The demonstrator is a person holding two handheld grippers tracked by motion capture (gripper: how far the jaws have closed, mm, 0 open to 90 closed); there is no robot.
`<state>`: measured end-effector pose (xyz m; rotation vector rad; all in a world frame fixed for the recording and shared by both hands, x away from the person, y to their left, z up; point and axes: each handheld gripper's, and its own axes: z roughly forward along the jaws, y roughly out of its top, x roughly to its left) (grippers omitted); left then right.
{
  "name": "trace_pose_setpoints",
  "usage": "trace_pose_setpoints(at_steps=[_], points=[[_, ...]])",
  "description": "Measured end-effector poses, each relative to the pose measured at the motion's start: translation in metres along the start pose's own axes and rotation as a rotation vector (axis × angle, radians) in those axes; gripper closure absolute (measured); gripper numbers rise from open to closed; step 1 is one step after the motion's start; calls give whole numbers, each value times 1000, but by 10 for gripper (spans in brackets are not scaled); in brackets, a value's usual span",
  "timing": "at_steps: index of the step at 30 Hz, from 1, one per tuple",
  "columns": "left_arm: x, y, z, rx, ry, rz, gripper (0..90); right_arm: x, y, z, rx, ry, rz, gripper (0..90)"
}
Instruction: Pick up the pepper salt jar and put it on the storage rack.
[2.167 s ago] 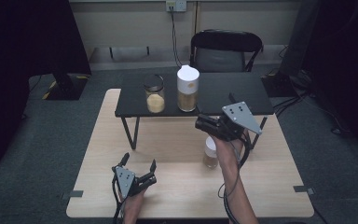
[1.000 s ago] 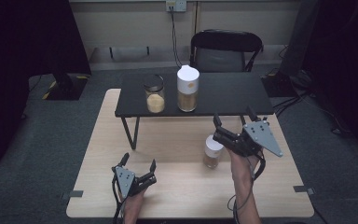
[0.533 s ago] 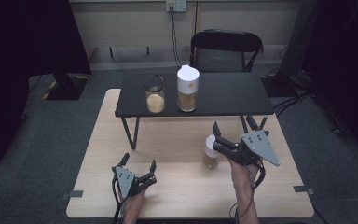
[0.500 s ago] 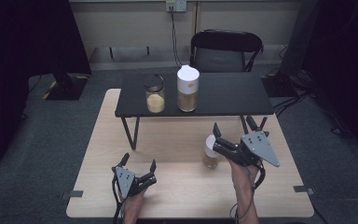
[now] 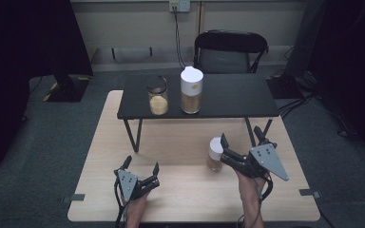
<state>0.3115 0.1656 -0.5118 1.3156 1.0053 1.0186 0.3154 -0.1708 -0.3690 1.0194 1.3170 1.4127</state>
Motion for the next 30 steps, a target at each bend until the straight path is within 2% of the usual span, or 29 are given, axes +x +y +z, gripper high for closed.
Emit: trace_pose_setpoints(at_steps=[14, 30], points=[[0, 0, 0, -1, 1, 1, 15, -3, -25, -13, 18, -9, 28, 0], [0, 0, 0, -3, 2, 1, 15, -3, -46, -29, 4, -2, 20, 0]])
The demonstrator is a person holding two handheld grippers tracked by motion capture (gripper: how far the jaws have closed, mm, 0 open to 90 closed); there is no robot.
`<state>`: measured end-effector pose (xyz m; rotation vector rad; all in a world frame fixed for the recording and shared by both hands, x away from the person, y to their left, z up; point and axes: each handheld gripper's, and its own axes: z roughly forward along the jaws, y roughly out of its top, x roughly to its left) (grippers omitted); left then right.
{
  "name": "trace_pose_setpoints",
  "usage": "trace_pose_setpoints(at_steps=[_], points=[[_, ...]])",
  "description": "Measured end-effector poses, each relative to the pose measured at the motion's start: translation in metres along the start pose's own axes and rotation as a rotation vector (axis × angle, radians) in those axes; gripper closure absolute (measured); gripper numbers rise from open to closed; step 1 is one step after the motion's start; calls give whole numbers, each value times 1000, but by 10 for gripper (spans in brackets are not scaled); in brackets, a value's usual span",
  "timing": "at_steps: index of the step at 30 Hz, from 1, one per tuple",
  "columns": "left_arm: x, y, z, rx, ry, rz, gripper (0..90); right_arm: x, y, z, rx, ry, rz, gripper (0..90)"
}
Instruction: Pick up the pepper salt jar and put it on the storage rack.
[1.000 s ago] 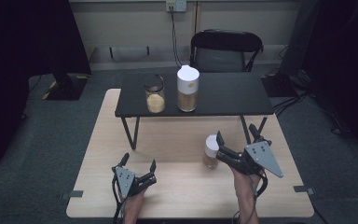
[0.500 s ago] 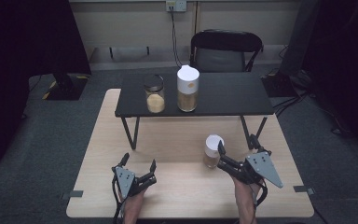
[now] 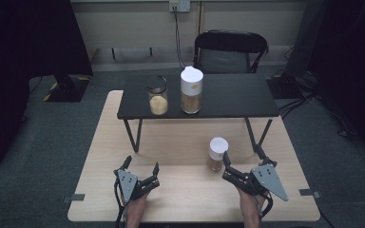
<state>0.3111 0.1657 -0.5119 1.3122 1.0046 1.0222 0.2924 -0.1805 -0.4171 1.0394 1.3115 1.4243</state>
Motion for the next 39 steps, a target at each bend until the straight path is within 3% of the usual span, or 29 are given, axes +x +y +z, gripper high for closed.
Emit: trace_pose_setpoints(at_steps=[12, 39], points=[[0, 0, 0, -2, -1, -1, 15, 7, -17, -4, -2, 18, 4, 0], [0, 0, 0, 0, 0, -2, 14, 10, -65, -4, 60, -17, 0, 1]])
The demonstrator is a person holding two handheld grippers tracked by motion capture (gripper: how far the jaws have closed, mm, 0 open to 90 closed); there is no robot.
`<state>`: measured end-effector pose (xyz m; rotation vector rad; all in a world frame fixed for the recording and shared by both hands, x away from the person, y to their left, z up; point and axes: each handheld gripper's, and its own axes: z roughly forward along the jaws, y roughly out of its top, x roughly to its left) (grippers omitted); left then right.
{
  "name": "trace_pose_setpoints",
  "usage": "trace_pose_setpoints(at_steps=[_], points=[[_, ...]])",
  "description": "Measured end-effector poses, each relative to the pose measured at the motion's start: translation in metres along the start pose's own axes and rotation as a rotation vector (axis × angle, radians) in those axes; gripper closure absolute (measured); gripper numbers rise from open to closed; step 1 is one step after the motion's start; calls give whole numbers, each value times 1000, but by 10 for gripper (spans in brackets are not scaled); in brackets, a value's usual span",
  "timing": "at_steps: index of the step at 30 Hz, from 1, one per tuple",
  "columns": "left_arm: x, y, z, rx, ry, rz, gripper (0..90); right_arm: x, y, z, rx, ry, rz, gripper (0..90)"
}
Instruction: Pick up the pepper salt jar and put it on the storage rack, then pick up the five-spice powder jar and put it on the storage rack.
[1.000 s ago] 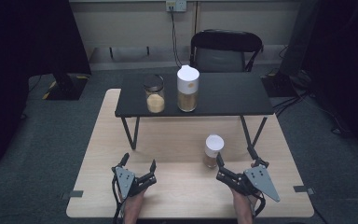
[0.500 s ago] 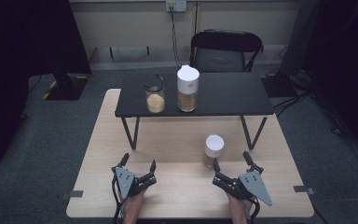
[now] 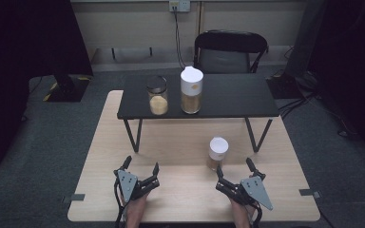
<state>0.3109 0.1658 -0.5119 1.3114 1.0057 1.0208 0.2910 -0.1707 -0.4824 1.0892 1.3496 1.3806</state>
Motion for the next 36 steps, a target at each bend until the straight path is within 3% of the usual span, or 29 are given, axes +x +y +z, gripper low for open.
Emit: trace_pose_setpoints(at_steps=[15, 36], points=[[0, 0, 0, 3, 0, 0, 14, -2, -24, 4, 42, -3, -6, 1], [0, 0, 0, 6, -1, 0, 16, -4, -22, 2, 48, 4, 22, 0]])
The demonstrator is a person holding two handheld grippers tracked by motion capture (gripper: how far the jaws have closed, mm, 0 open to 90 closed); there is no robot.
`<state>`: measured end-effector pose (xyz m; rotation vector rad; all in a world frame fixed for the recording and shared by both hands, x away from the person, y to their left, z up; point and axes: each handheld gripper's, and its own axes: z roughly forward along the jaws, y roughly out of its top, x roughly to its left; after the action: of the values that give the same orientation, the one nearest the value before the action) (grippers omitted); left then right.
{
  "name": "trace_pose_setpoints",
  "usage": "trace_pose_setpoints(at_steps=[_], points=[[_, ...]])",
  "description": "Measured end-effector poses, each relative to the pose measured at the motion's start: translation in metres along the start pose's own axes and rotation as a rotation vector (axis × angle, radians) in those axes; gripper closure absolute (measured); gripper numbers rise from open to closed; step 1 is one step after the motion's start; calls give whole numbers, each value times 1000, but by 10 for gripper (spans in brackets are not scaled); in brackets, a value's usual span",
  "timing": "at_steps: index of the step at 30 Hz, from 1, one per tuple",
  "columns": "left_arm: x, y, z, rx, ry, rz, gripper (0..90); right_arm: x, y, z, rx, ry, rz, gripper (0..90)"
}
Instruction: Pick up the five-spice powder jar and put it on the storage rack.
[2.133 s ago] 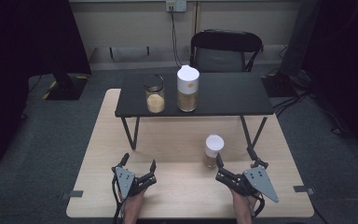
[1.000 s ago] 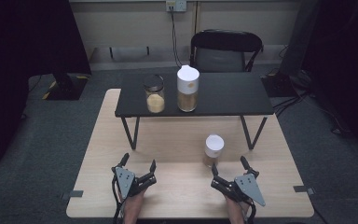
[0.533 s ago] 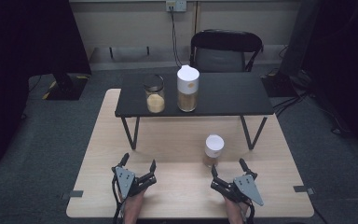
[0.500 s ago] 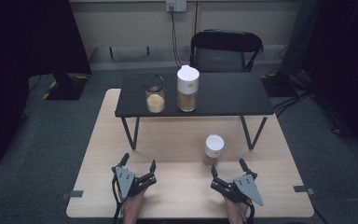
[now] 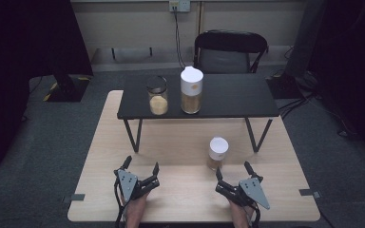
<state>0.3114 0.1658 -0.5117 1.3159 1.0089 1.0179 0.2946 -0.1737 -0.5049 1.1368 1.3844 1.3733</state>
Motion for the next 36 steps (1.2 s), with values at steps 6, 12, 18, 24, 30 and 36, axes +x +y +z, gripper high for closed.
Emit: trace_pose_setpoints(at_steps=[6, 12, 18, 24, 30, 36], points=[[0, 0, 0, 0, -1, 0, 16, 1, 4, -3, 8, 0, 12, 0], [0, 0, 0, 1, -1, 0, 17, 1, 15, -4, -8, 13, 13, 0], [0, 0, 0, 0, -1, 0, 17, 4, 22, -3, 4, 38, 4, 0], [0, 0, 0, 0, -1, 1, 16, 4, 30, 0, 2, 50, -3, 0], [0, 0, 0, 0, -1, 1, 16, 4, 38, 3, -1, 61, -2, 0], [0, 0, 0, 0, -2, 1, 16, 6, 42, 7, 2, 72, -5, 5]])
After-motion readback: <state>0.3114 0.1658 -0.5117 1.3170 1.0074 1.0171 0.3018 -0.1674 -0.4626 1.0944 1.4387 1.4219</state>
